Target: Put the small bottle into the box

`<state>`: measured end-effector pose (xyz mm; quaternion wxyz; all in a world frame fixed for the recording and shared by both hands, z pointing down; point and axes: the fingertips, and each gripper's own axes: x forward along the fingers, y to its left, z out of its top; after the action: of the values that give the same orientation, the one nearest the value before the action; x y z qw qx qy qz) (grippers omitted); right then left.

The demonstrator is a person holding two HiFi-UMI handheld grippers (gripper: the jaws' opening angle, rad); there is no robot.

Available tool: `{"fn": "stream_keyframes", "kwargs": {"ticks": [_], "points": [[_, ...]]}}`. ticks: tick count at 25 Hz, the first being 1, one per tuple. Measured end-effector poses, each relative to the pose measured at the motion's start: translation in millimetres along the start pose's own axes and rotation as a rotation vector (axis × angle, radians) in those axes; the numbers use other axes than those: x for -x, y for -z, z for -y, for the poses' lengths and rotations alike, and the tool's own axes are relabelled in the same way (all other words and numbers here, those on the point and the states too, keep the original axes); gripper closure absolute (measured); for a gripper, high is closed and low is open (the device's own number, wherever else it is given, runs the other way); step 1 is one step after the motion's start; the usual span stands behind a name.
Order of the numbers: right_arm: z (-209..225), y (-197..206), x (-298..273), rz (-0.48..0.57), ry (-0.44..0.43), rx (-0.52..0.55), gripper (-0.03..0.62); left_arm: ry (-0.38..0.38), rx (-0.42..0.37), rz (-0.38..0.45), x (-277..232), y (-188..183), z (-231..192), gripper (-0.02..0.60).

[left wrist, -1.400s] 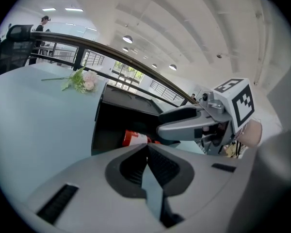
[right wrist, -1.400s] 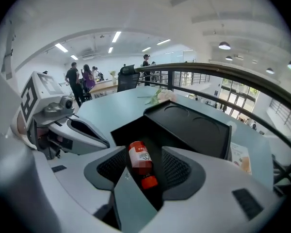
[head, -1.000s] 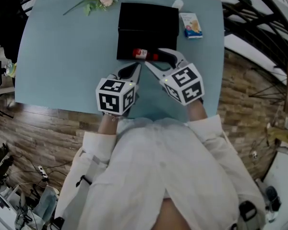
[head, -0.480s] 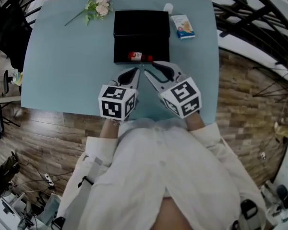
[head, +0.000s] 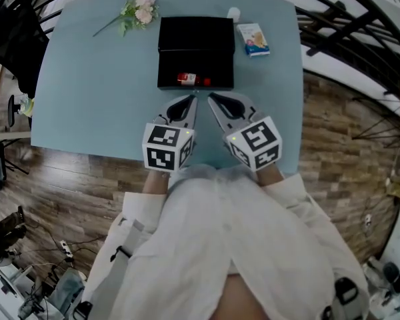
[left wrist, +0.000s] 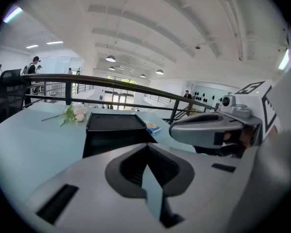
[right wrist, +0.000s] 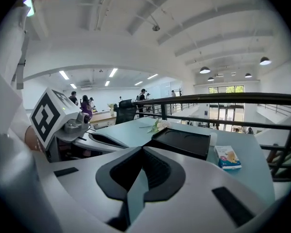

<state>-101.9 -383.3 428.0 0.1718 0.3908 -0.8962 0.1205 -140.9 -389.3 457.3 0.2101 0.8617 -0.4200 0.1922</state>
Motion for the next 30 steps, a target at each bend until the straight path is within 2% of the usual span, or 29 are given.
{"fn": "stream_keyframes", "kwargs": {"ticks": [5,10,30], "points": [[3.2,11.7,-1.9,-0.026,0.005,-0.049,0.591,-0.037,0.018,-0.06,-3.3,11.6,2.2,0.578],[-0.9,19.7,-8.0,-0.043,-0.001,-0.005,0.591,-0.043,0.005,-0.084,-6.9,16.5,2.4,0.578],[-6.8,28.1,-11.5,-0.082,0.002,0.01,0.592,-0.013,0.043,-0.09,-6.9,21.4,1.5,0.578]]}}
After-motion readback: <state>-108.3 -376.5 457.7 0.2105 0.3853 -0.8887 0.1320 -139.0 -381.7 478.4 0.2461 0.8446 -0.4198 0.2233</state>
